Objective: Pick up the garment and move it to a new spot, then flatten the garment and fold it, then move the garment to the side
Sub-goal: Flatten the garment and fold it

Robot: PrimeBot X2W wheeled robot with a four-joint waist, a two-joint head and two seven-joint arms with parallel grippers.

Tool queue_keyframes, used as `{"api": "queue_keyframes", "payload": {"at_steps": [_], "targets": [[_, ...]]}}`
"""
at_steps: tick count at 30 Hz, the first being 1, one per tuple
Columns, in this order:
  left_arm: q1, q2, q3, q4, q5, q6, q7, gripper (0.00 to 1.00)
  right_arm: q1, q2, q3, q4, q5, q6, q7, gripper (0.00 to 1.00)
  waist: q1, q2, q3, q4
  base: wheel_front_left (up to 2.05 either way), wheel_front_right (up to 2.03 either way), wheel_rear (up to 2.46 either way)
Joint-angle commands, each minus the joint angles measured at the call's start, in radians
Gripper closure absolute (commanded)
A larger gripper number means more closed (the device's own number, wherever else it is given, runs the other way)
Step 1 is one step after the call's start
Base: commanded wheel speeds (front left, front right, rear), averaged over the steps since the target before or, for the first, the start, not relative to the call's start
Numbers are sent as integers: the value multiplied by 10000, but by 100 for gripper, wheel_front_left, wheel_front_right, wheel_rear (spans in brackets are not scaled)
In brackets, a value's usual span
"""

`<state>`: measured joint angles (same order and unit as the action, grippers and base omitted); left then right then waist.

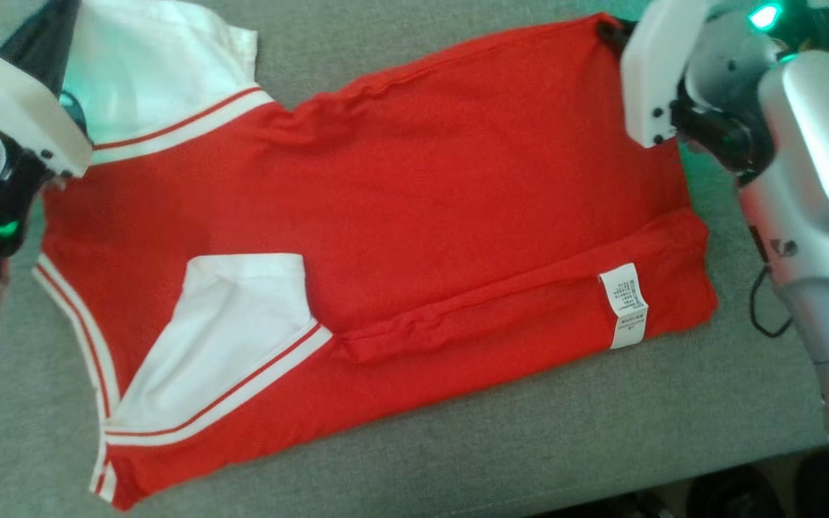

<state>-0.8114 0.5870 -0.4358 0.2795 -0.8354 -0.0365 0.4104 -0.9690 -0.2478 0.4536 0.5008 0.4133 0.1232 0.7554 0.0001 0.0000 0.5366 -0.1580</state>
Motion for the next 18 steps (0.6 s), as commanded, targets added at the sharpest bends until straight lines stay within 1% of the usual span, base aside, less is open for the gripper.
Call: {"api": "queue_keyframes", "payload": {"at_steps": [1, 2, 5, 10, 14, 18], "targets": [[33, 174, 713, -253, 8, 13, -866, 100, 217, -131, -211, -180, -55, 75, -366, 100, -1, 0, -418, 265, 0, 0, 0], [33, 174, 713, -253, 8, 13, -866, 100, 217, -131, -211, -180, -55, 75, -366, 100, -1, 0, -418, 265, 0, 0, 0], [577, -232, 882, -277, -84, -114, -1979, 100, 474, -192, -371, 1, -90, 75, -835, 100, -1, 0, -874, 526, 0, 0, 0], [1794, -958, 1100, -781, -641, -403, -3344, 100, 1154, -381, -464, 219, -152, 75, -1446, 100, -1, 0, -1709, 1034, 0, 0, 0], [2987, -1389, 832, -1584, -824, -551, -3954, 100, 1850, -619, -584, 256, -188, 75, -1934, 100, -1, 0, -2378, 1480, 0, 0, 0], [4358, -1719, 638, -2463, -1173, -583, -4343, 100, 2603, -836, -845, 65, -128, 75, -2358, 100, -1, 0, -2945, 1836, 0, 0, 0]]}}
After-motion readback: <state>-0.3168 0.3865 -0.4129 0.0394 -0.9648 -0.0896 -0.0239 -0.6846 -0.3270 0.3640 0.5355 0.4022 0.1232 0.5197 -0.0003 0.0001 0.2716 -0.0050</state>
